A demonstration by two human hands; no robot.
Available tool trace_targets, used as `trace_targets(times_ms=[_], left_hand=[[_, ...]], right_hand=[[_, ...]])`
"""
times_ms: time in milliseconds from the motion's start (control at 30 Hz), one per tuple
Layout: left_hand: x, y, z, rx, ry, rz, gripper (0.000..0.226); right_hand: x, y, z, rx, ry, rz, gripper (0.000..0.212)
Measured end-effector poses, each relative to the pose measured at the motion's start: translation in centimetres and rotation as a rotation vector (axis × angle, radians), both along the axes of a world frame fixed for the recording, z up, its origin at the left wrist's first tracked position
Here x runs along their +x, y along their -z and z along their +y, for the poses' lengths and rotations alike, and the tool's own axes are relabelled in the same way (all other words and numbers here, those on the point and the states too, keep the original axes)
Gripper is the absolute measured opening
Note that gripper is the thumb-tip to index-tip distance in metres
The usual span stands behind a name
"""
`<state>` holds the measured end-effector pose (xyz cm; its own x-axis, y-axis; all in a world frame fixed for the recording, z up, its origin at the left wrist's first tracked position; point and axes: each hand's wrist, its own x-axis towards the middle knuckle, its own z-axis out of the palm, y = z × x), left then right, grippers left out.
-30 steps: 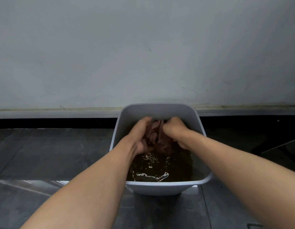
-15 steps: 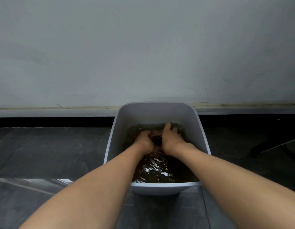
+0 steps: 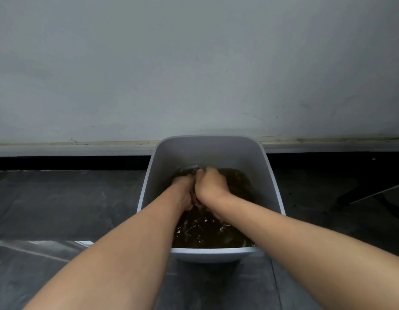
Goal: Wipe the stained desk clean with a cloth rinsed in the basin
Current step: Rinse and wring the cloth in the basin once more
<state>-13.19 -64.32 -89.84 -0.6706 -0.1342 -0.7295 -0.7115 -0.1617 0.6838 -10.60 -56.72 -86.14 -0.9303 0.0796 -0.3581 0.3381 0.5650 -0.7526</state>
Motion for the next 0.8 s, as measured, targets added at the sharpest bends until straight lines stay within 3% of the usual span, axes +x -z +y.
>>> trace_targets(times_ms=[67,200,333,567,667,733,800], left_hand=[[0.5,-0.5,0.1,0.020,0.033,0.067,0.031],[0.6,-1.4,0.7,0.120,0.123,0.030,0.039],[0.5,-2.1,0.8,0.123,0.209,-0.012,0.048],[0.3,-0.5,1.1,-0.247,0.125,0.095,0.018],[0.6,0.5,1.1,-0.302,0.313,0.070,0.020],[0.7,0.3,1.0,-0.195,0.362,-0.053,0.011],[0.5,0.6,0.9,-0.116,0.337,-0.081,0.022]], right_hand=[[0.4,0.0,-0.5,0.043,-0.013,0.060,0.038],[-0.6,0.0,1.3,0.153,-0.009,0.152,0.039],[-1.8,0.5,4.0,0.348,-0.119,0.105,0.026],[-1.6,1.7,4.3,0.631,-0.449,-0.141,0.057],[-1.9,2.3,3.8,0.518,-0.412,-0.230,0.061],[-2.0,2.4,3.2,0.358,-0.308,-0.222,0.039],[-1.7,2.2,2.7,0.165,-0.161,-0.181,0.021]])
